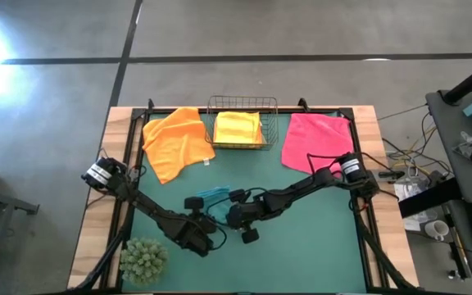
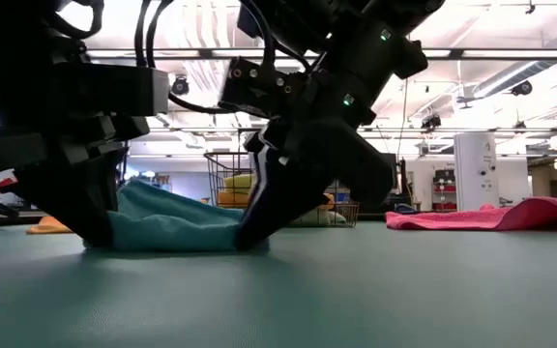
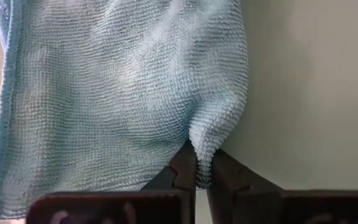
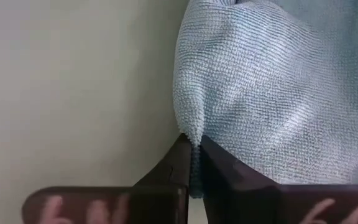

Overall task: Fold microfiber towels
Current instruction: Put the blue microfiber cloth into the wire basket

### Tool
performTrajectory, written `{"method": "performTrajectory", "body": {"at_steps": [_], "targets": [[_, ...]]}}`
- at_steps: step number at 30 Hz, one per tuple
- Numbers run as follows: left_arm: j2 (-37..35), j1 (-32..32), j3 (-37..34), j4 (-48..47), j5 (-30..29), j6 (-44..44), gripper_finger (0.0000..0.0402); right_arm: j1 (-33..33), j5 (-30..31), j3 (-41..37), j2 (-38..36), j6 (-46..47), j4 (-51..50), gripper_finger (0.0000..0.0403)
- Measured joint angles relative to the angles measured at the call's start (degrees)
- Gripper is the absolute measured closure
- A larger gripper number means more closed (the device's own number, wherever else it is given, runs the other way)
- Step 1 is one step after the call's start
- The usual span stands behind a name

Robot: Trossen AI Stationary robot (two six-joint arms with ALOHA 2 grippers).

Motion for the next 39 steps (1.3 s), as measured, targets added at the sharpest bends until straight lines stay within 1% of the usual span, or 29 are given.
{"method": "performTrajectory", "body": {"at_steps": [5,8,12,16,20,24,27,32,35,37,39], "targets": [[-2.1,0.9,0.7,-0.2,1.0,0.4,0.0400,-0.4,1.6,-0.3,-3.6,2.3,-4.9,0.0393],[-4.1,1.7,2.0,-1.3,1.8,0.6,0.0400,-0.3,2.0,0.1,-7.1,3.6,-8.3,0.0393],[-7.5,3.5,4.2,-1.2,3.0,3.8,0.0401,-0.3,2.0,1.5,-10.6,7.3,-13.1,0.0394],[-11.0,5.9,6.5,-1.1,3.0,9.1,0.0401,-0.5,2.9,4.6,-12.7,10.4,-16.9,0.0394],[-14.3,8.7,7.7,-2.3,2.9,13.3,0.0401,-1.0,4.9,7.7,-12.9,10.9,-22.2,0.0394],[-16.9,11.6,7.7,-3.8,2.8,16.4,0.0401,-2.1,5.6,9.7,-12.9,11.9,-23.1,0.0394],[-18.7,13.8,7.7,-4.0,2.7,18.8,0.0401,-2.6,7.3,11.9,-12.9,12.4,-26.1,0.0394],[-20.0,16.8,7.8,-4.4,2.6,23.4,0.0401,-3.3,10.1,15.7,-13.2,12.5,-31.2,0.0394],[-20.3,18.6,7.8,-4.3,2.6,26.5,0.0401,-4.2,12.9,18.4,-13.6,12.3,-34.8,0.0394],[-20.4,19.8,7.8,-4.1,2.2,28.2,0.0401,-4.9,14.6,20.5,-13.7,12.4,-37.2,0.0394],[-20.5,21.0,7.8,-4.0,1.2,30.1,0.0401,-5.9,15.0,22.5,-13.7,12.3,-39.3,0.0394]]}}
